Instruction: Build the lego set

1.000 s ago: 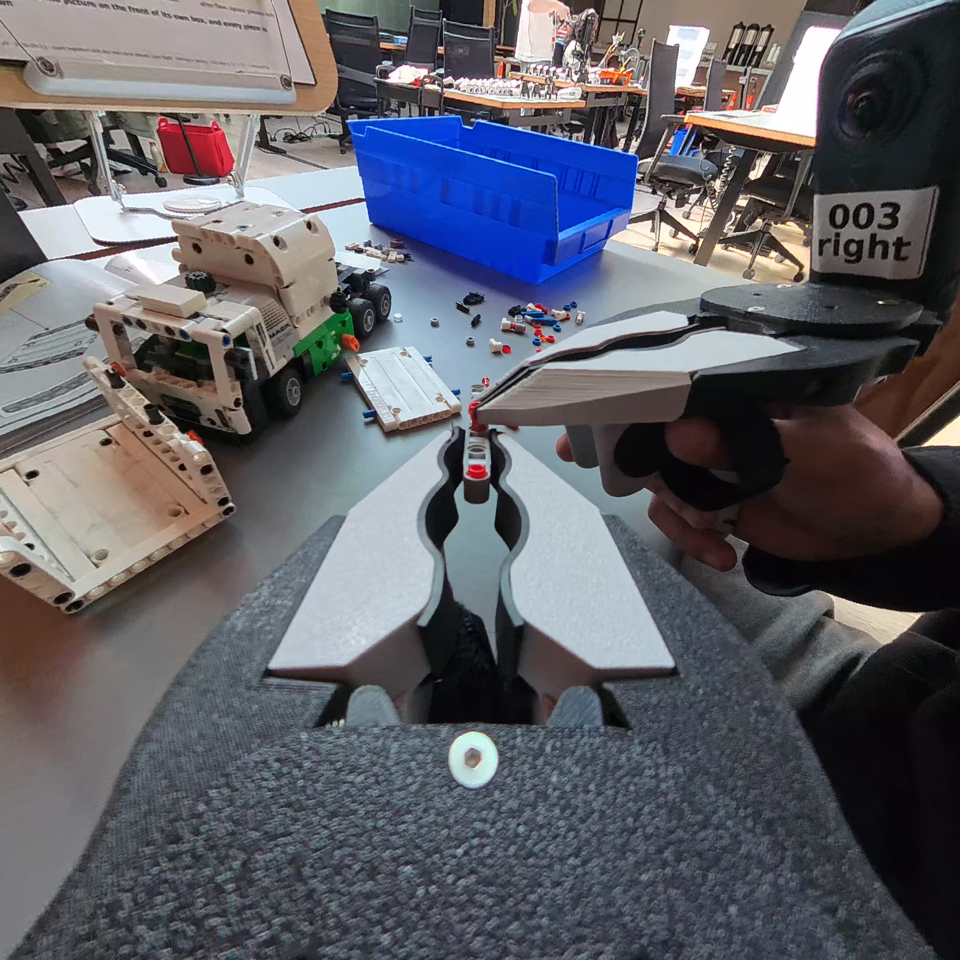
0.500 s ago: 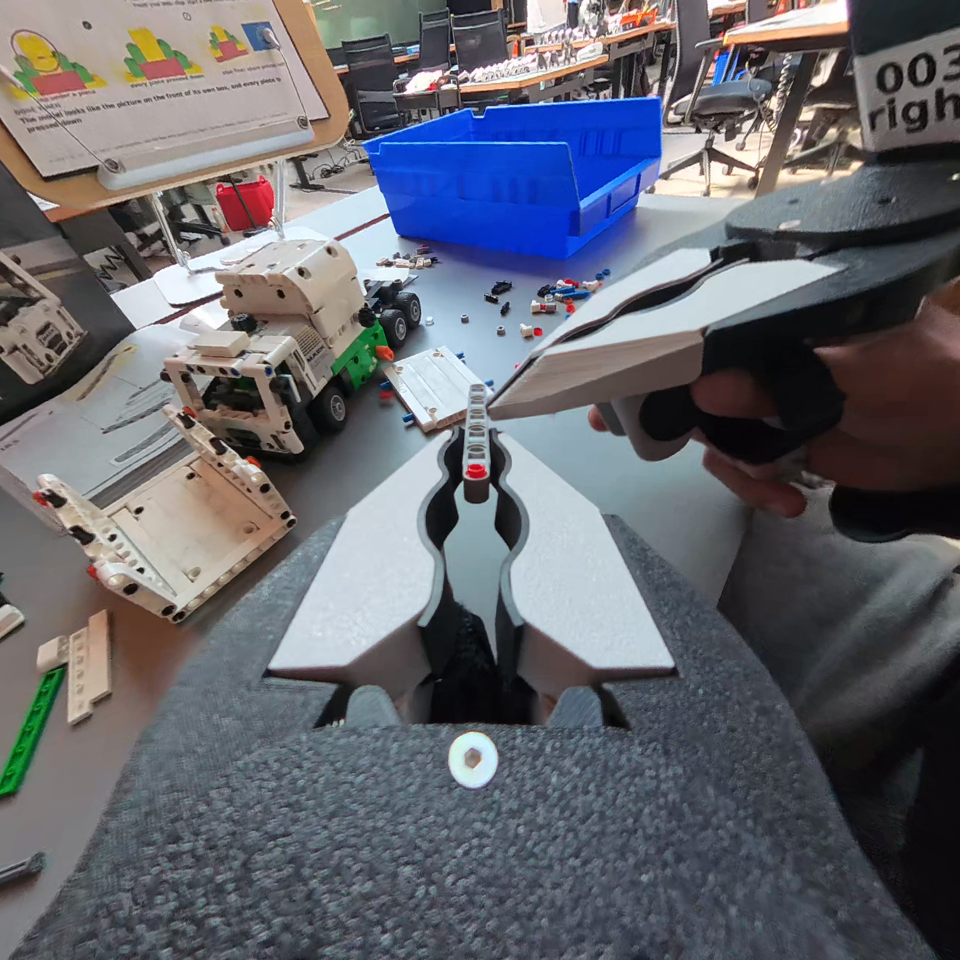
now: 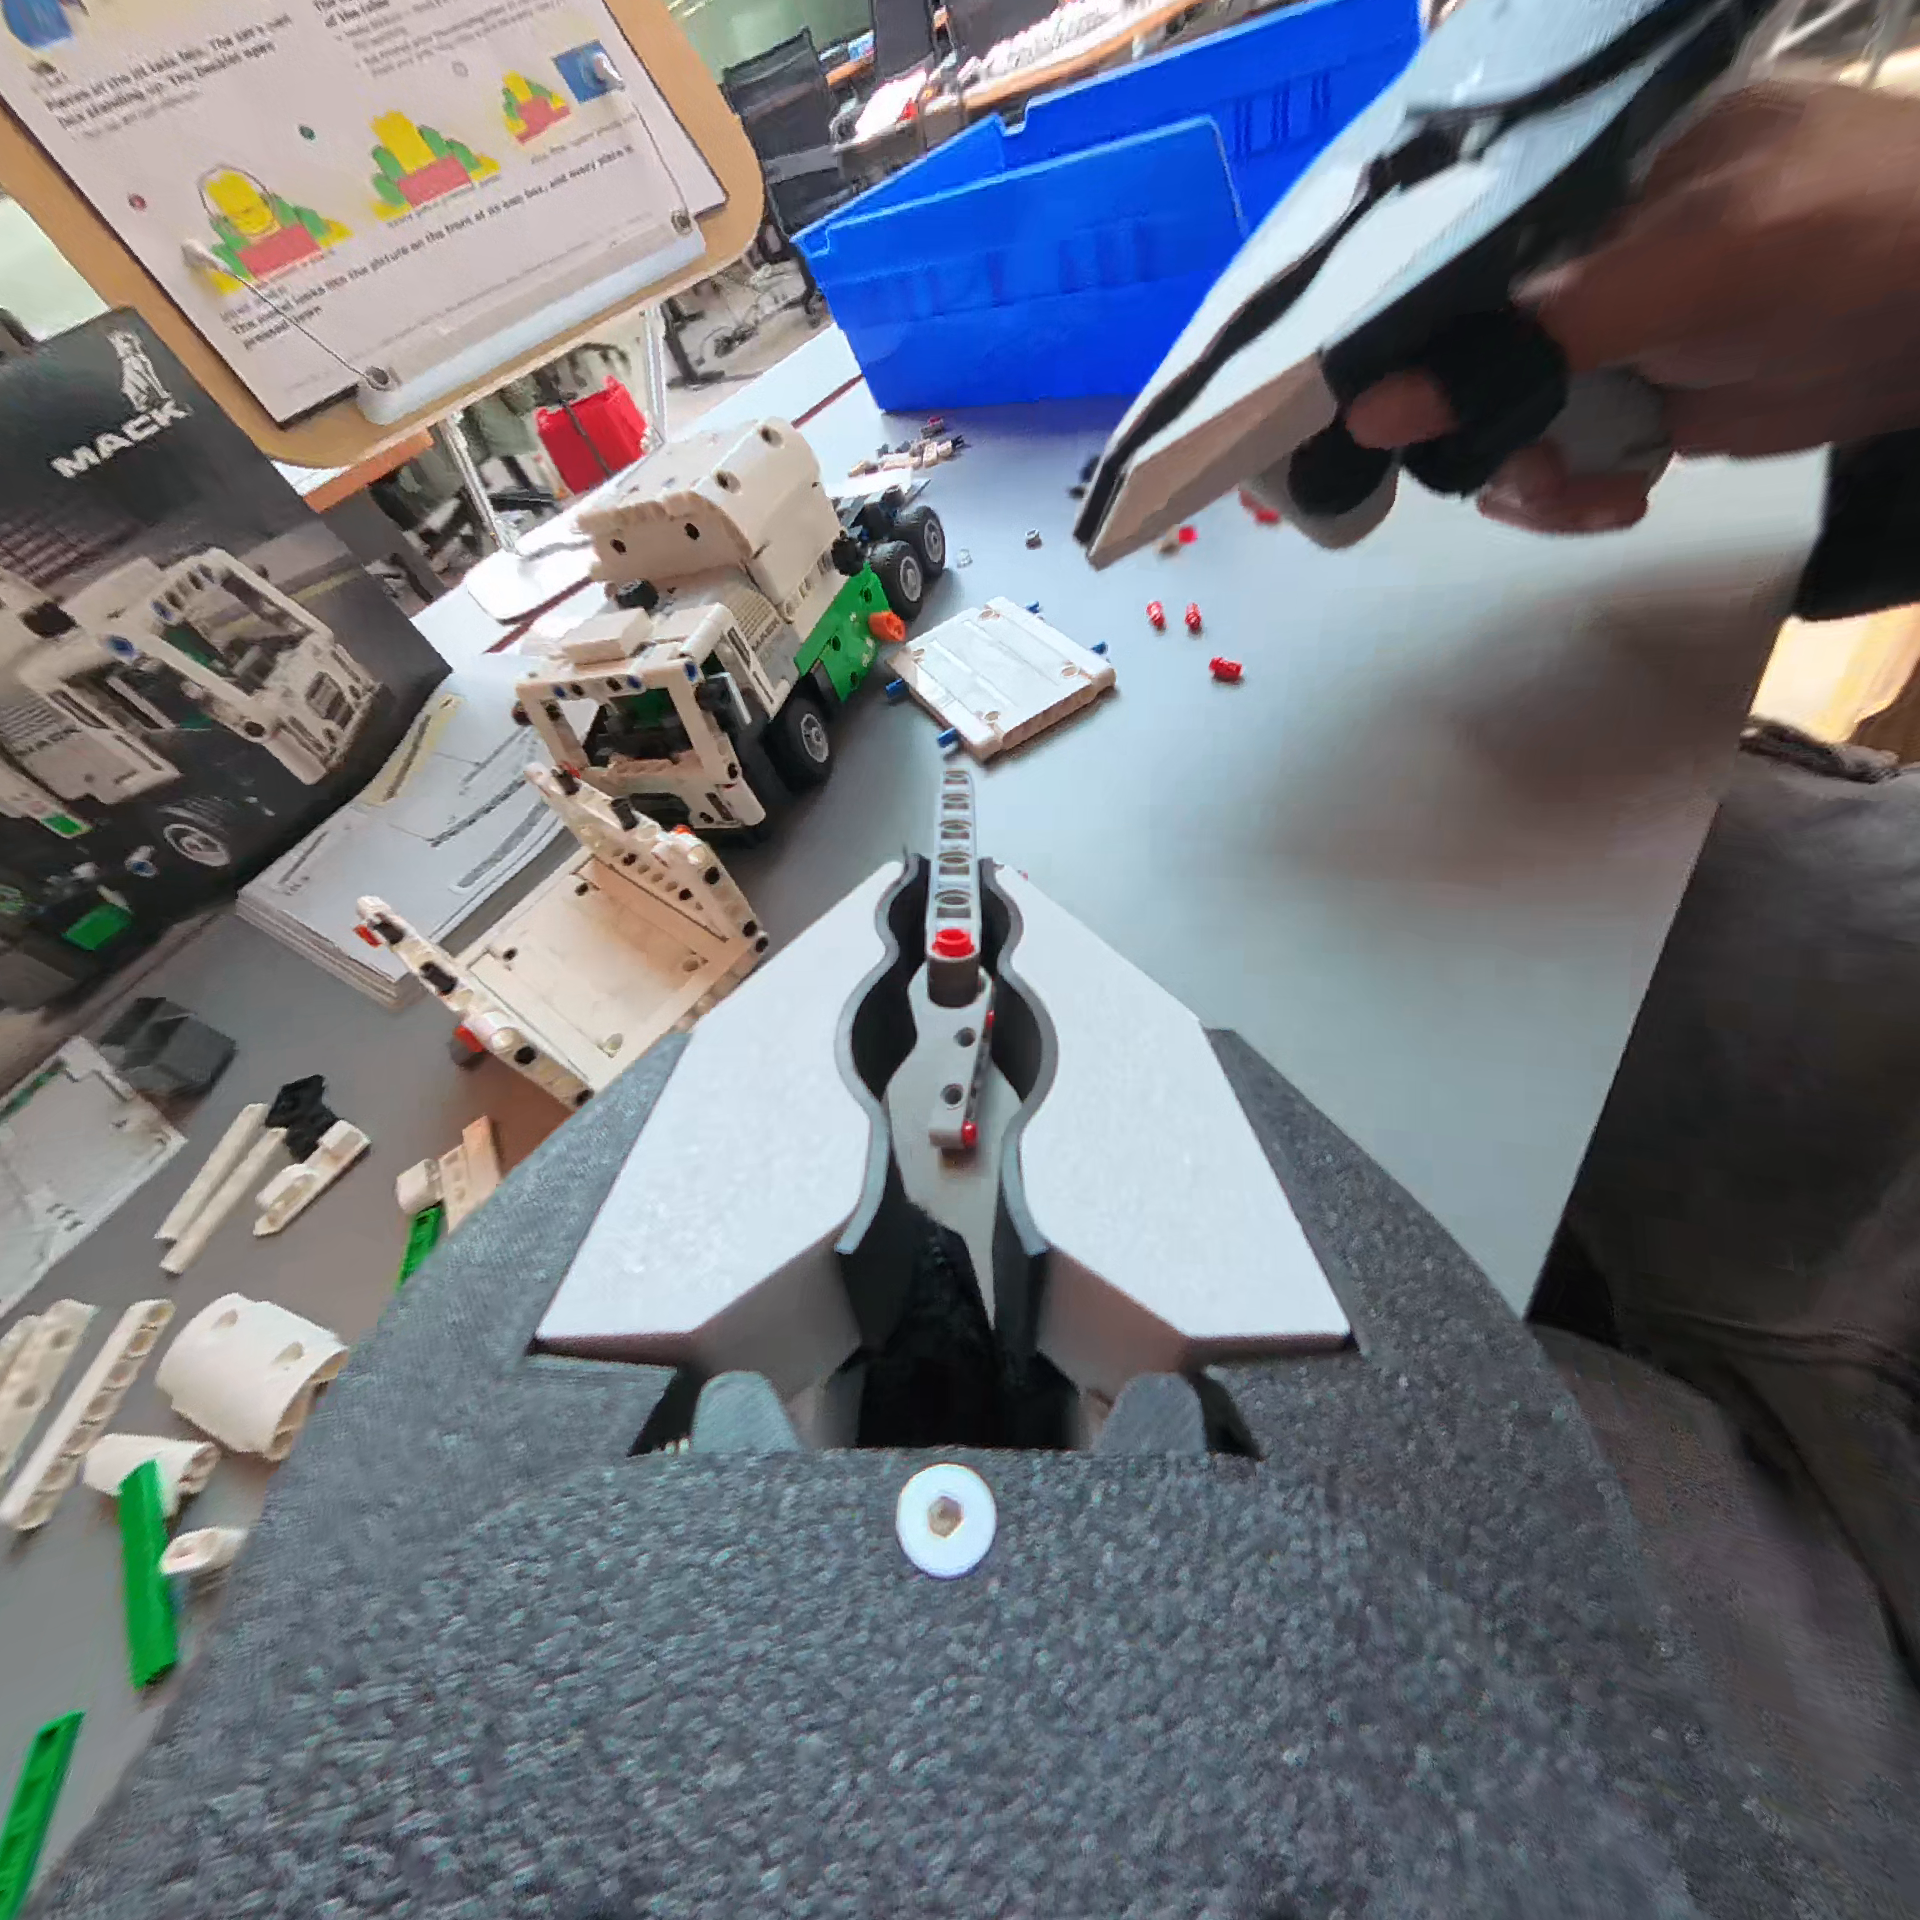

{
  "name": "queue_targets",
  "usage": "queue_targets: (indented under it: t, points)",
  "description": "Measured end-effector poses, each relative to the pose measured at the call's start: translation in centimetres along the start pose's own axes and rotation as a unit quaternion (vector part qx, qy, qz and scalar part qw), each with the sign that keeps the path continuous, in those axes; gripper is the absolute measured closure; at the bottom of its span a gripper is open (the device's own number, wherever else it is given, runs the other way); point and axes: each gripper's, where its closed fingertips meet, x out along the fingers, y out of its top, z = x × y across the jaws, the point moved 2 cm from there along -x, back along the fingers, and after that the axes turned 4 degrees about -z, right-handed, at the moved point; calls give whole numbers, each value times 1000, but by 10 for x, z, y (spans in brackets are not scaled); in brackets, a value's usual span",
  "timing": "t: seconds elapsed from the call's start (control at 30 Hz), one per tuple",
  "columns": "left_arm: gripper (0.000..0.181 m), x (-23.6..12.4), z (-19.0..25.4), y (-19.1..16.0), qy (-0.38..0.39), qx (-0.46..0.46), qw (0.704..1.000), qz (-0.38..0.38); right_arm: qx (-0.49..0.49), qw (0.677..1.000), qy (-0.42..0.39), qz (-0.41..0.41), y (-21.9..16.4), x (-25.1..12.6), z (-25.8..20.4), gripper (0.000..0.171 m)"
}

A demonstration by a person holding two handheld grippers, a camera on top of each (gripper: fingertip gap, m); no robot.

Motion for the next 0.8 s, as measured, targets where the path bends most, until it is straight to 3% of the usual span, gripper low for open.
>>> queue_targets:
  t: [0.03,0.07,0.13,0.3,0.37,0.47,0.57,0.63,0.8]
  points:
    - [176,1,-1,-1,9,8,1000,-4,-19,1000,7,5,7,0,3,152]
    - [176,1,-1,-1,11,13,1000,-4,-41,999,5,1,14,2,9,146]
    - [176,1,2,-1,10,26,1000,-3,-95,995,-5,-31,25,11,26,116]
    - [176,-5,13,3,12,76,997,25,-238,961,-2,-143,46,28,65,99]
    - [176,-4,12,0,13,82,996,14,-238,952,27,-191,42,30,70,99]
    - [176,-6,12,1,-3,67,998,17,-198,962,64,-177,34,24,56,103]
    - [176,-12,12,4,-28,44,998,35,-178,960,104,-191,-1,6,32,105]
    - [176,-15,13,6,-37,37,997,50,-164,960,133,-185,-22,-9,15,115]
    - [176,-13,16,5,-36,51,997,43,-143,972,118,-146,-50,-21,6,139]
